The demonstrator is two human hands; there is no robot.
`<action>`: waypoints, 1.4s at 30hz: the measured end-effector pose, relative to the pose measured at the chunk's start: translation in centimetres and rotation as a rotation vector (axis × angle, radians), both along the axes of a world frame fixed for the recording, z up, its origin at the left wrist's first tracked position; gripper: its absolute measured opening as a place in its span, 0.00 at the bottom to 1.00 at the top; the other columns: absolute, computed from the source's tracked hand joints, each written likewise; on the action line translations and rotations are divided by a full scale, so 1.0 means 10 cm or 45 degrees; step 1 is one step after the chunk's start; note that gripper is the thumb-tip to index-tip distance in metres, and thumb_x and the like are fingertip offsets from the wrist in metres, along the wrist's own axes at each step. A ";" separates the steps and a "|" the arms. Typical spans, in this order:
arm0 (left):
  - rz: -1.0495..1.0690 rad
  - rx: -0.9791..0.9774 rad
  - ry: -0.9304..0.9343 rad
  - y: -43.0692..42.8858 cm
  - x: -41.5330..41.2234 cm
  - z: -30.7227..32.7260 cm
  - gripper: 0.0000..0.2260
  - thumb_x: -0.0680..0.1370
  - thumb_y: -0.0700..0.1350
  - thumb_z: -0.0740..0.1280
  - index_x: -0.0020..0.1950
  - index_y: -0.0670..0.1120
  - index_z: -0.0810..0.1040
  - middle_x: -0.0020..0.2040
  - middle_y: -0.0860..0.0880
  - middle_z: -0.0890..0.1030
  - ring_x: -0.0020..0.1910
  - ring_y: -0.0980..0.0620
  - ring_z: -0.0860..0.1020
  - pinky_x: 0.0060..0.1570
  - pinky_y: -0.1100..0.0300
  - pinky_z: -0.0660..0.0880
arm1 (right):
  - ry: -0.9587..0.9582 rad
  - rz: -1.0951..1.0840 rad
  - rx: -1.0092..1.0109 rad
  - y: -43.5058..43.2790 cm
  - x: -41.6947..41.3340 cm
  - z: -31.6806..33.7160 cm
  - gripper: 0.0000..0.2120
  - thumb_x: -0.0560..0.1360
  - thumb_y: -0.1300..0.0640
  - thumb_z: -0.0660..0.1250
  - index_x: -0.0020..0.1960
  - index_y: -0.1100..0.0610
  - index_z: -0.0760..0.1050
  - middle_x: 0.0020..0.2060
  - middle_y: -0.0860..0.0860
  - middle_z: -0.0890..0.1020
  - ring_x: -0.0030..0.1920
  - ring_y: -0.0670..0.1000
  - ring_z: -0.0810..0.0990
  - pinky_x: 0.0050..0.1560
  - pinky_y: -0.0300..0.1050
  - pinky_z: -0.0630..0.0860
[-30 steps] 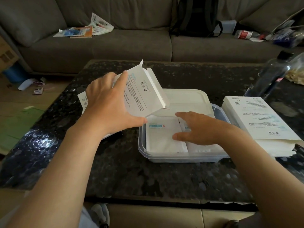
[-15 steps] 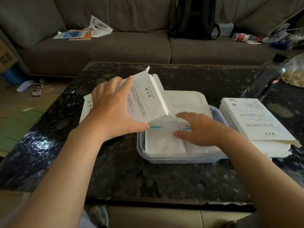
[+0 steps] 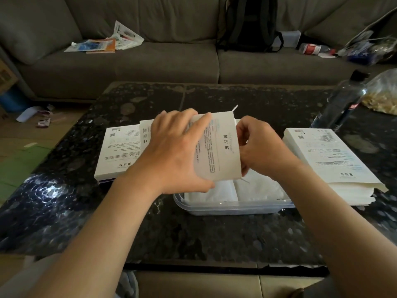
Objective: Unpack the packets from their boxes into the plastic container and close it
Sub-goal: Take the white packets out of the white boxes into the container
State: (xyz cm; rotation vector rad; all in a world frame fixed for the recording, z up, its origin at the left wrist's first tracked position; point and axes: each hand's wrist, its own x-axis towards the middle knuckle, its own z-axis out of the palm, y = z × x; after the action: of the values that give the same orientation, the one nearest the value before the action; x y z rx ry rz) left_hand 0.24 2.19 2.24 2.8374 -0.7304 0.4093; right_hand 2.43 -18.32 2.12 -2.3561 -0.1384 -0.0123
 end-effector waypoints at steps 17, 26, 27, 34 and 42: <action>0.070 0.013 -0.011 0.08 0.04 -0.02 0.53 0.58 0.69 0.69 0.78 0.50 0.58 0.72 0.49 0.62 0.72 0.43 0.59 0.76 0.41 0.49 | 0.091 -0.068 0.311 -0.04 0.06 -0.05 0.10 0.74 0.54 0.76 0.49 0.55 0.77 0.48 0.45 0.84 0.45 0.49 0.86 0.39 0.42 0.85; 0.324 0.092 0.068 0.26 0.13 0.02 0.56 0.55 0.73 0.68 0.78 0.53 0.53 0.72 0.49 0.60 0.72 0.43 0.59 0.75 0.41 0.51 | 0.051 -0.284 0.620 -0.16 0.04 0.16 0.21 0.75 0.58 0.74 0.65 0.50 0.71 0.50 0.49 0.85 0.46 0.49 0.87 0.45 0.52 0.86; 0.344 0.089 0.068 0.29 0.14 0.01 0.56 0.55 0.74 0.68 0.78 0.53 0.53 0.72 0.49 0.60 0.72 0.42 0.59 0.75 0.41 0.51 | -0.004 -0.282 0.602 -0.18 0.03 0.18 0.27 0.75 0.59 0.74 0.69 0.48 0.68 0.48 0.49 0.86 0.45 0.48 0.87 0.43 0.49 0.86; 0.456 0.131 0.085 0.34 0.18 0.01 0.59 0.57 0.75 0.70 0.79 0.53 0.49 0.76 0.47 0.57 0.74 0.40 0.57 0.75 0.38 0.50 | -0.231 -0.441 0.664 -0.23 0.00 0.26 0.10 0.80 0.61 0.67 0.60 0.50 0.78 0.49 0.47 0.82 0.47 0.50 0.85 0.37 0.41 0.83; 0.491 0.106 0.121 0.36 0.17 0.03 0.59 0.58 0.75 0.71 0.79 0.53 0.47 0.77 0.47 0.55 0.75 0.40 0.54 0.76 0.39 0.48 | -0.006 -0.182 0.675 -0.41 -0.09 0.49 0.10 0.81 0.68 0.63 0.51 0.62 0.83 0.43 0.55 0.88 0.43 0.54 0.88 0.41 0.47 0.85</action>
State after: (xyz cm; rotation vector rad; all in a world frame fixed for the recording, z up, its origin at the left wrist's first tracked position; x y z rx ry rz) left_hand 1.98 5.78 2.50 3.0508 -0.1820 0.2988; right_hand 1.58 -22.41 7.06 -1.8319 0.0309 -0.1110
